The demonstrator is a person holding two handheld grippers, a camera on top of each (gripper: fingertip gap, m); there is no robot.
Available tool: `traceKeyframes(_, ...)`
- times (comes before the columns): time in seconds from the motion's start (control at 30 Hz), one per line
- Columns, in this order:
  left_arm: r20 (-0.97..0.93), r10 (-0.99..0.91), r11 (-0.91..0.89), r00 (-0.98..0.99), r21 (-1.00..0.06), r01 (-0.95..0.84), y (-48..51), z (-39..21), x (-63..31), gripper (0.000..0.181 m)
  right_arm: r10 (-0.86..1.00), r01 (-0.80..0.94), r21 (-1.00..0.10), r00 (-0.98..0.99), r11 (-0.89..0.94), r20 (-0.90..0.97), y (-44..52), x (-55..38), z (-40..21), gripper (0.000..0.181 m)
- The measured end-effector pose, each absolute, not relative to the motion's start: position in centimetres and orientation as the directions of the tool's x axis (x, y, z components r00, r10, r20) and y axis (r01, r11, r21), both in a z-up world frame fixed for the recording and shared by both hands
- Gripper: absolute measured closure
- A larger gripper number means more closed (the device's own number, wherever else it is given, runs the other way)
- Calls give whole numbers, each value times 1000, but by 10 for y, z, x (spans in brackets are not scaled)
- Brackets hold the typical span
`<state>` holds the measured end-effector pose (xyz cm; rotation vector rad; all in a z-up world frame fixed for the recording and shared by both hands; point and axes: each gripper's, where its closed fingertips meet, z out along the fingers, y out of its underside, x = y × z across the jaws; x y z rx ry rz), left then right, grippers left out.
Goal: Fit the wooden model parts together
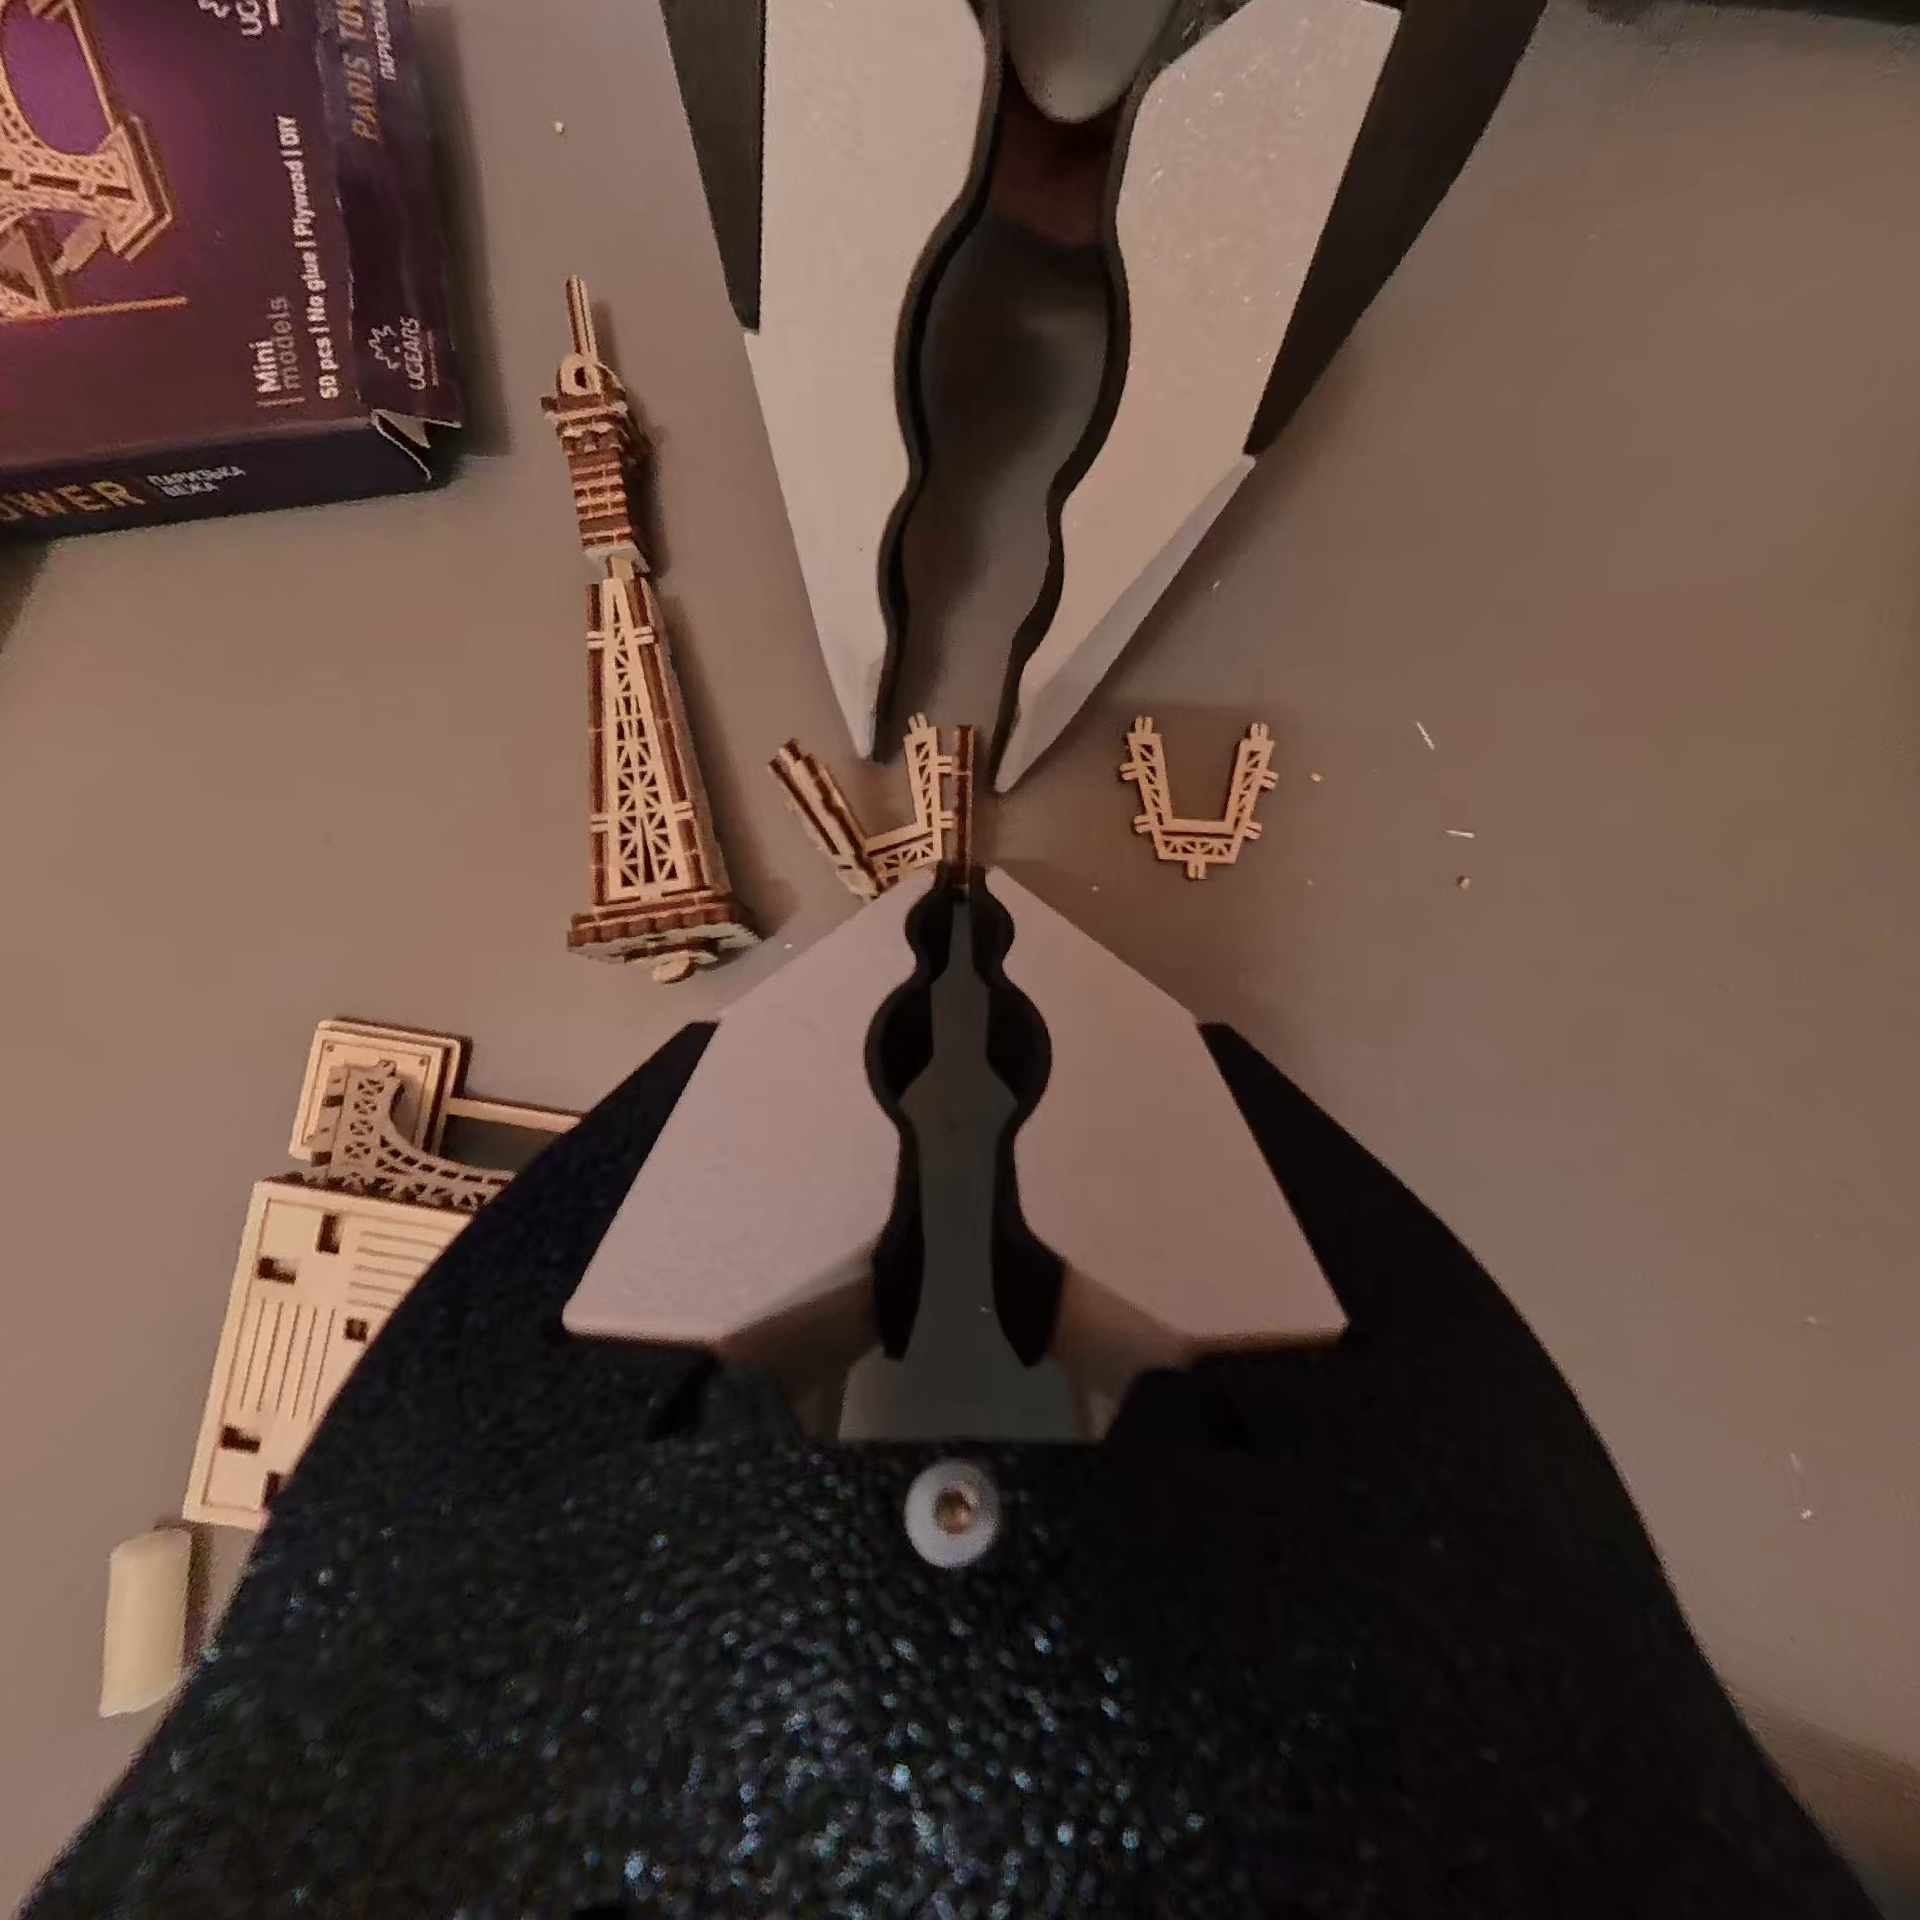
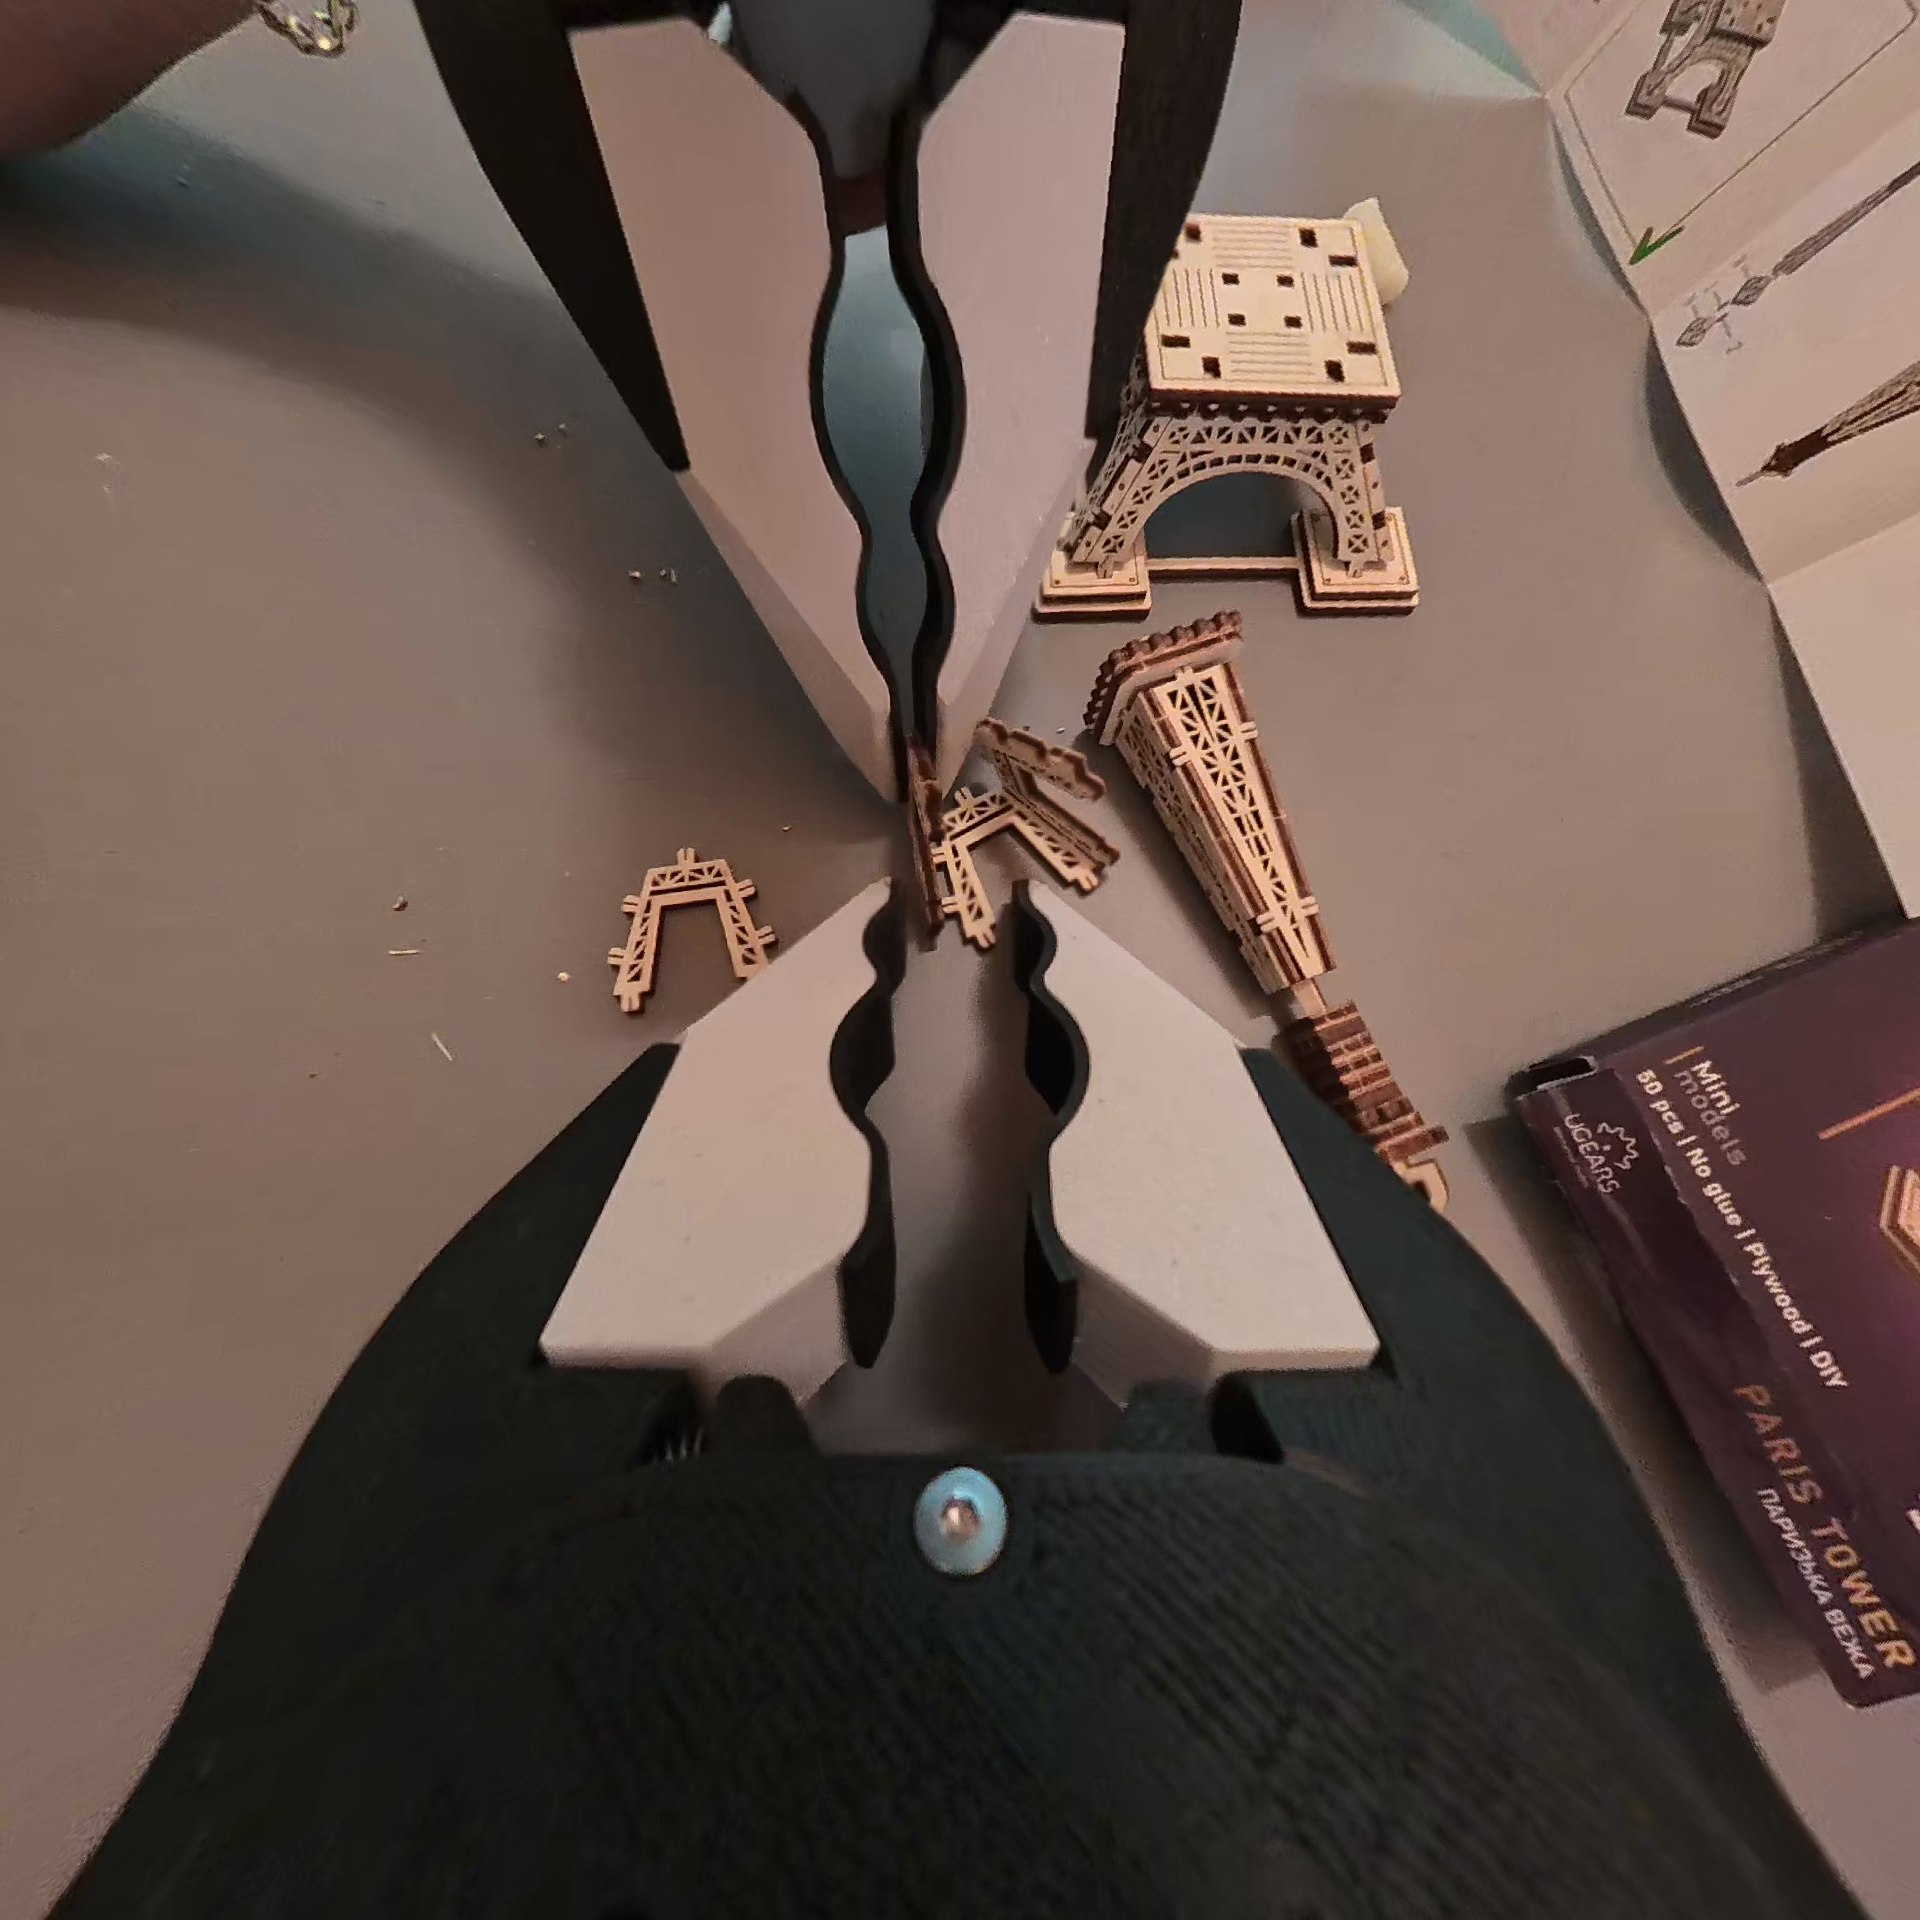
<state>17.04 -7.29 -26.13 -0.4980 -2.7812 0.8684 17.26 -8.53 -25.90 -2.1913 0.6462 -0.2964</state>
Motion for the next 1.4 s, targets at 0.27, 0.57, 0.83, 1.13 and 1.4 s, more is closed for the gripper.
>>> traceKeyframes(0.27,81,350,772,-933,-589,238,-75,-261,171,180,-545,-353,-755,838,-552,6,-85,175,-262,169)
traceKeyframes(0.57,-23,323,763,-946,-585,275,-75,-261,177,176,-532,-331,-755,846,-566,28,-84,174,-262,172)
traceKeyframes(0.83,-99,273,726,-957,-632,273,-73,-264,177,175,-518,-315,-755,855,-576,38,-82,172,-262,172)
traceKeyframes(1.13,-149,266,688,-952,-662,296,-73,-264,177,180,-517,-307,-754,854,-580,50,-82,172,-262,171)
traceKeyframes(1.4,-287,389,584,-875,-658,475,-63,-263,166,180,-498,-285,-786,867,-549,34,-81,168,-254,163)
